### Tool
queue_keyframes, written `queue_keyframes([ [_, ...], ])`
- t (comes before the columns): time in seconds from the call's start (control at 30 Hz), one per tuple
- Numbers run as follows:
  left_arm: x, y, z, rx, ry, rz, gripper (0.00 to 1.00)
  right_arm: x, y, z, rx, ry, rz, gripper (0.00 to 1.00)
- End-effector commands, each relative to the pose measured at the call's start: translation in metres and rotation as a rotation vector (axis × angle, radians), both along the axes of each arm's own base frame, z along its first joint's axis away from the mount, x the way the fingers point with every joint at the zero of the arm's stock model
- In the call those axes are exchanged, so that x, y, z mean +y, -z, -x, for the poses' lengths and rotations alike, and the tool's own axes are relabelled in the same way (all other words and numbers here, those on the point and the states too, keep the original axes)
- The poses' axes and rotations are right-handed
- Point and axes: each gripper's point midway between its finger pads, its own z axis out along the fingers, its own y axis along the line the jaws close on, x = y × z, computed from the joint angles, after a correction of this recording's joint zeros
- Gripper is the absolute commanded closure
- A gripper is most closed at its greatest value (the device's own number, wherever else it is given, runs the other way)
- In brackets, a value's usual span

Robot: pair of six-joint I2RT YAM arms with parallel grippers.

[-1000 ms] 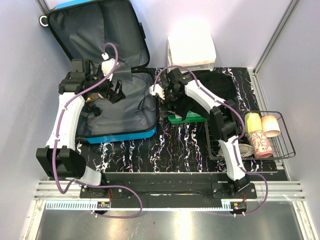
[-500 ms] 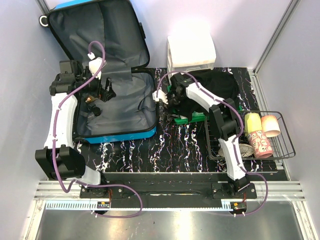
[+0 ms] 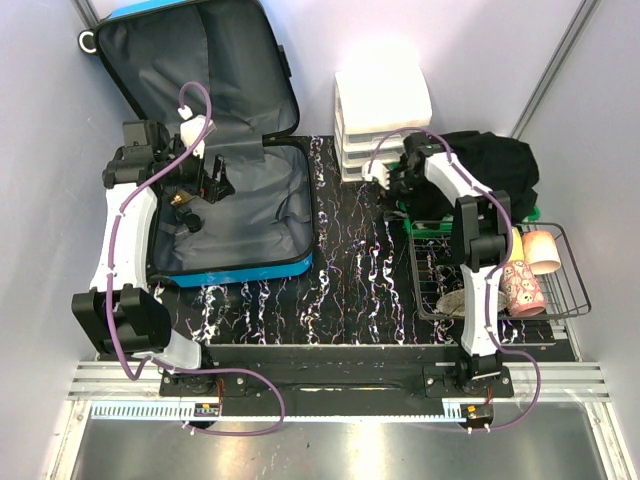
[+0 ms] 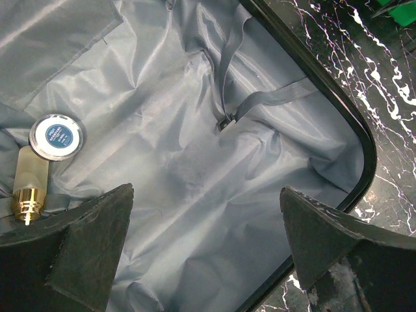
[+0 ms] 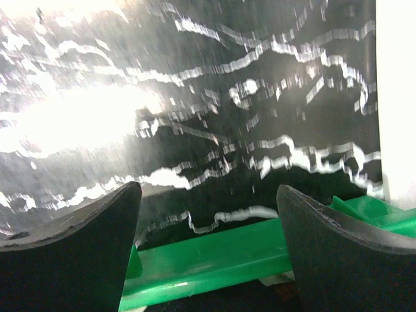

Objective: Open, take out, and arrange the luggage

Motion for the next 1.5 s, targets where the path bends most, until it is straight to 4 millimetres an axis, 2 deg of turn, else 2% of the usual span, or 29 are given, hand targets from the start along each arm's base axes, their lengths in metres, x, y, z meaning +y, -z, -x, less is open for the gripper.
queue_keyframes([
  [0.0, 0.001, -0.012, -0.010, -0.048, -0.005, 0.005, 0.01, -0.075, -0.001, 0.008, 0.039, 0.121, 0.143, 0.07],
  [0.03, 0.002, -0.012, -0.011, -0.041, -0.015, 0.006, 0.01, -0.088, 0.000, 0.007, 0.042, 0.145, 0.149, 0.07],
  [0.17, 0.004, -0.008, -0.013, -0.029, -0.028, 0.002, 0.01, -0.119, -0.003, 0.002, 0.035, 0.211, 0.160, 0.07],
  [0.23, 0.006, -0.010, -0.016, -0.050, -0.038, -0.001, 0.01, -0.129, -0.005, -0.002, 0.031, 0.240, 0.160, 0.06],
  [0.27, 0.010, -0.010, -0.018, -0.058, -0.068, -0.017, 0.01, -0.143, -0.006, -0.006, 0.027, 0.279, 0.155, 0.07],
  [0.37, 0.022, -0.014, -0.029, -0.106, -0.157, -0.031, 0.01, -0.149, -0.017, -0.016, 0.018, 0.351, 0.113, 0.06],
  [0.47, 0.025, -0.023, -0.034, -0.147, -0.200, 0.010, 0.01, -0.139, -0.039, -0.026, 0.002, 0.406, 0.029, 0.05],
  [0.57, 0.029, -0.031, -0.039, -0.183, -0.276, 0.058, 0.01, -0.117, -0.079, -0.032, -0.005, 0.449, -0.125, 0.04],
  [0.63, 0.029, -0.030, -0.039, -0.163, -0.273, 0.055, 0.01, -0.100, -0.121, -0.037, -0.014, 0.492, -0.259, 0.04],
  [0.7, 0.023, -0.027, -0.038, -0.138, -0.232, 0.067, 0.01, -0.088, -0.155, -0.037, 0.011, 0.560, -0.371, 0.05],
  [0.77, 0.021, -0.029, -0.039, -0.126, -0.236, 0.090, 0.01, -0.079, -0.200, -0.047, -0.051, 0.598, -0.490, 0.07],
  [0.8, 0.020, -0.027, -0.042, -0.108, -0.250, 0.110, 0.01, -0.076, -0.213, -0.048, -0.003, 0.684, -0.560, 0.06],
  [0.83, 0.020, -0.029, -0.044, -0.106, -0.258, 0.119, 0.01, -0.075, -0.227, -0.052, -0.015, 0.716, -0.605, 0.06],
  [0.87, 0.020, -0.028, -0.046, -0.101, -0.265, 0.126, 0.01, -0.079, -0.256, -0.066, -0.118, 0.744, -0.661, 0.06],
  [0.9, 0.020, -0.026, -0.048, -0.085, -0.281, 0.144, 0.01, -0.079, -0.264, -0.071, -0.085, 0.837, -0.729, 0.07],
  [0.93, 0.021, -0.029, -0.051, -0.091, -0.292, 0.151, 0.01, -0.089, -0.288, -0.085, -0.192, 0.884, -0.777, 0.08],
  [1.0, 0.022, -0.027, -0.055, -0.077, -0.308, 0.160, 0.01, -0.100, -0.305, -0.098, -0.246, 0.981, -0.841, 0.13],
  [1.03, 0.023, -0.030, -0.057, -0.082, -0.311, 0.160, 0.01, -0.111, -0.307, -0.110, -0.288, 1.052, -0.857, 0.14],
  [1.1, 0.025, -0.029, -0.060, -0.081, -0.325, 0.159, 0.01, -0.115, -0.320, -0.120, -0.312, 1.084, -0.892, 0.16],
  [1.17, 0.026, -0.028, -0.061, -0.078, -0.335, 0.157, 0.01, -0.126, -0.302, -0.139, -0.300, 1.201, -0.877, 0.20],
  [1.2, 0.027, -0.027, -0.062, -0.075, -0.338, 0.156, 0.01, -0.125, -0.322, -0.143, -0.327, 1.199, -0.904, 0.21],
  [1.23, 0.028, -0.027, -0.063, -0.075, -0.346, 0.156, 0.01, -0.127, -0.292, -0.153, -0.271, 1.251, -0.853, 0.23],
  [1.27, 0.032, -0.026, -0.064, -0.075, -0.366, 0.146, 0.01, -0.127, -0.289, -0.158, -0.263, 1.263, -0.850, 0.25],
  [1.3, 0.035, -0.024, -0.066, -0.073, -0.386, 0.139, 0.01, -0.126, -0.305, -0.160, -0.281, 1.256, -0.879, 0.26],
  [1.33, 0.036, -0.023, -0.066, -0.071, -0.395, 0.136, 0.01, -0.127, -0.289, -0.167, -0.252, 1.280, -0.861, 0.27],
  [1.37, 0.039, -0.023, -0.067, -0.073, -0.407, 0.129, 0.01, -0.125, -0.293, -0.169, -0.255, 1.275, -0.877, 0.27],
  [1.47, 0.042, -0.020, -0.064, -0.071, -0.416, 0.121, 0.01, -0.116, -0.284, -0.174, -0.248, 1.245, -0.870, 0.29],
])
